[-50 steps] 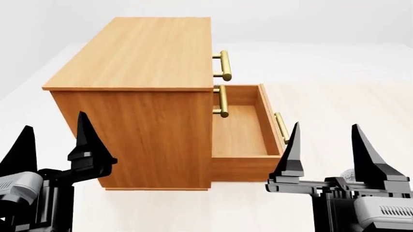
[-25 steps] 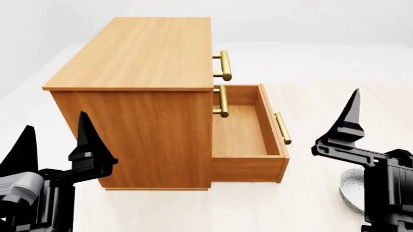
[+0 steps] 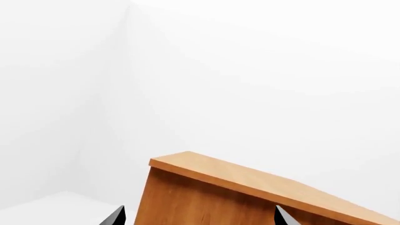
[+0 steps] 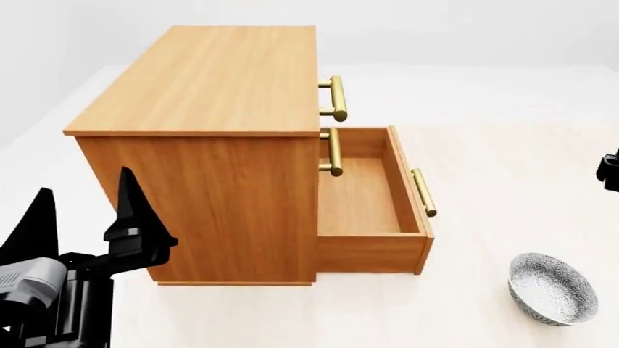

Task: Put the bowl on top of the cabinet.

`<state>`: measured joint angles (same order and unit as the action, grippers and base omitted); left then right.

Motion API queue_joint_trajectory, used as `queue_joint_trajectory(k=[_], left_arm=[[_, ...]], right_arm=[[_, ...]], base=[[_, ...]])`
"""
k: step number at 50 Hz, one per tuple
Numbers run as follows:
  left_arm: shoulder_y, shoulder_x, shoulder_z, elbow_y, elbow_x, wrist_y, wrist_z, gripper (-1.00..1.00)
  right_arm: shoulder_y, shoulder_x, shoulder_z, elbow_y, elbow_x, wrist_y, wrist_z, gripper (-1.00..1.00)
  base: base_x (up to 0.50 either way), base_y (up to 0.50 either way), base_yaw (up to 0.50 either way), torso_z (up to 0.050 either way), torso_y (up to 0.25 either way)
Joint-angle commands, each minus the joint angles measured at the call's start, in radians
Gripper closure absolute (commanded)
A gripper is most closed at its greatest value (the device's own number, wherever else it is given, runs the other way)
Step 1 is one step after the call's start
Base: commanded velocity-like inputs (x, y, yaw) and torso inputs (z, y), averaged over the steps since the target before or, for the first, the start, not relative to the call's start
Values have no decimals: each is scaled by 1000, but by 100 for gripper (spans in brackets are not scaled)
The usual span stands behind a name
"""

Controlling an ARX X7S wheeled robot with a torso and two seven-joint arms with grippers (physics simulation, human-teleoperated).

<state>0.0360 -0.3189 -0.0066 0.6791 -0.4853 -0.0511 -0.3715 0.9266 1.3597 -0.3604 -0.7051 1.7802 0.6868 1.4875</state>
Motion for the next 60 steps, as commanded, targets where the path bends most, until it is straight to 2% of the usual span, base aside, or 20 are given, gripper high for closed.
queue_joint_trajectory(k=[1,11,16,28,45,52,60], left_arm=[[-2,-3,5,-1,-1,0,-4,-100],[-1,-6,7,-3,-4,2,-7,-100],[0,-6,11,-7,-1,5,-7,-100],[-3,-8,19,-14,1,9,-7,-100],[-7,-12,25,-19,-1,12,-11,-100],[-6,-14,24,-21,-4,13,-14,-100],[-3,-17,25,-18,-7,15,-16,-100]], right_arm=[[774,72,-690,222,326,104,83,-100],[809,-40,-652,409,355,28,-71,-100],[774,-67,-624,446,330,-109,-162,-100],[665,-137,-624,567,392,-271,-282,-100],[532,-116,-690,582,400,-323,-259,-100],[556,-122,-704,589,418,-268,-186,-100],[542,-112,-707,574,431,-271,-180,-100]], base=[[0,0,0,0,0],[0,0,0,0,0],[0,0,0,0,0],[0,0,0,0,0],[0,0,0,0,0],[0,0,0,0,0],[0,0,0,0,0]])
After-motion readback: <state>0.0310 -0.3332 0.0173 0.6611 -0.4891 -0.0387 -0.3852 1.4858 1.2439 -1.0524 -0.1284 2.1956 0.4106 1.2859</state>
